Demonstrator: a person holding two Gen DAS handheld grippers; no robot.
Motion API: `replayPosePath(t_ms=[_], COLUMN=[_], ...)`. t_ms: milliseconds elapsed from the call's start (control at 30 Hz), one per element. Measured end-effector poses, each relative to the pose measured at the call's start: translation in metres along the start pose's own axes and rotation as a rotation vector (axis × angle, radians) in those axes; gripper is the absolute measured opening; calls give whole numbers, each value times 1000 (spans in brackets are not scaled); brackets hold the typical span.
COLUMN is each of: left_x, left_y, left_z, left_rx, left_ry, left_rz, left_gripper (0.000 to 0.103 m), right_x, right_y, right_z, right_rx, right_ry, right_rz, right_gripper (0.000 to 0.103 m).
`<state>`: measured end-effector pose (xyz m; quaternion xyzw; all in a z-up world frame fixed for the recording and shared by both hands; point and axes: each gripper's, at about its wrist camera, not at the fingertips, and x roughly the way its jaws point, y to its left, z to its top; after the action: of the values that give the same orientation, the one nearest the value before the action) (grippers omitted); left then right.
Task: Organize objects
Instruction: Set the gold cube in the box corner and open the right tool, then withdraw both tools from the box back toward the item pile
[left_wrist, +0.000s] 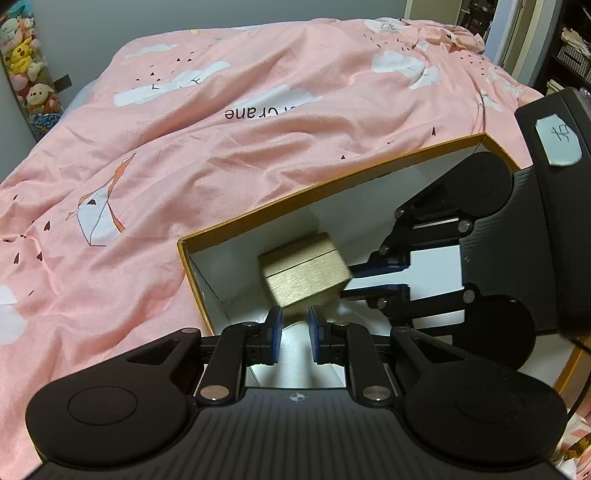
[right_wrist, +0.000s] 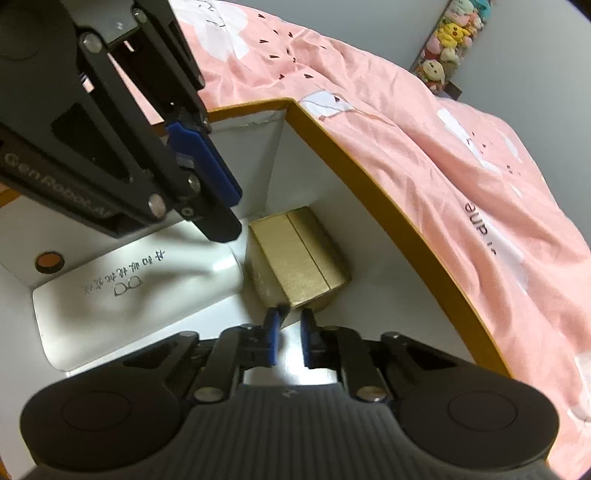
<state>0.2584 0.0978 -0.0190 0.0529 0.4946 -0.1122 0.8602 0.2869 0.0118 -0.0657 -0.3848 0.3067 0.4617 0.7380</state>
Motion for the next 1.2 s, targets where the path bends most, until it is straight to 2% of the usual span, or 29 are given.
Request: replayPosePath(t_ms=[300, 367, 500, 667, 833, 1000, 1200], left_x=[-1, -1, -2, -19, -54, -91, -118], left_y=[2, 3, 3, -5, -25, -49, -75], left_z=[-1, -1, -2, -7, -16, -40, -86], left_rx=[-18, -24, -23, -27, -27, -51, -70], left_ry=[-5, -7, -9, -58, -135, -202, -199], left_rz=[-10, -12, -14, -20, -21, -65, -117], left_gripper=[20, 19, 21, 22, 25, 31, 31], right_x=[5, 5, 3, -14, -49, -94, -134], right_y=[13, 14, 16, 11, 7, 21, 53], right_z=[13, 11, 12, 13, 5, -16, -47], right_rx=[-25, -6, 2, 50, 203, 350, 518], right_ry=[-69, -79, -75, -76, -84, -106, -106], right_rz=[30, 52, 43, 35, 9, -34, -29], right_gripper=[0, 0, 0, 0, 1, 7, 8])
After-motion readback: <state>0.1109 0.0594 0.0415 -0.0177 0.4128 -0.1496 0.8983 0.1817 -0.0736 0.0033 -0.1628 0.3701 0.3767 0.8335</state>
